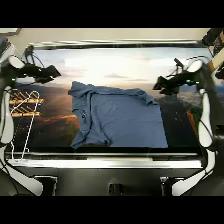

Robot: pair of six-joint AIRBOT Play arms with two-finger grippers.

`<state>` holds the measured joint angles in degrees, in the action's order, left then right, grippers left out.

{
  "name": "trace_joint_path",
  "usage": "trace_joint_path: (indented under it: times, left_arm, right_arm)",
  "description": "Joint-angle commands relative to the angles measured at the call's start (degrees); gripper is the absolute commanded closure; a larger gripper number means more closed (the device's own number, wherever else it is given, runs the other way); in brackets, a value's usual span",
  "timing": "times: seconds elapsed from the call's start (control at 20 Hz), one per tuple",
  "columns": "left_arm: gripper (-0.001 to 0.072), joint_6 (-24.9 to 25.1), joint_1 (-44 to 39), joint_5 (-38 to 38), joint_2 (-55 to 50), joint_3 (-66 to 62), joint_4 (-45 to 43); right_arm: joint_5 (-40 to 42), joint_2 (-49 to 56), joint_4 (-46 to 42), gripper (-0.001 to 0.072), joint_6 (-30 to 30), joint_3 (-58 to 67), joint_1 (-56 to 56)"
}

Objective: Fold the clothes and pants, and hang the long-sleeved shirts on hangers.

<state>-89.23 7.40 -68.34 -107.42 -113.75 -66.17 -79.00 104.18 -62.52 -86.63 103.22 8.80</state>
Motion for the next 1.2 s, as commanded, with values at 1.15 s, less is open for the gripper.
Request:
trace_joint_path:
  times: [1.15]
  left_arm:
    - [0.0121,5.27,3.93,-2.54,45.88,65.46,4.37]
  right_arm:
    - [5.01,-31.95,3.17,0.0227,14.91,-64.92,23.74]
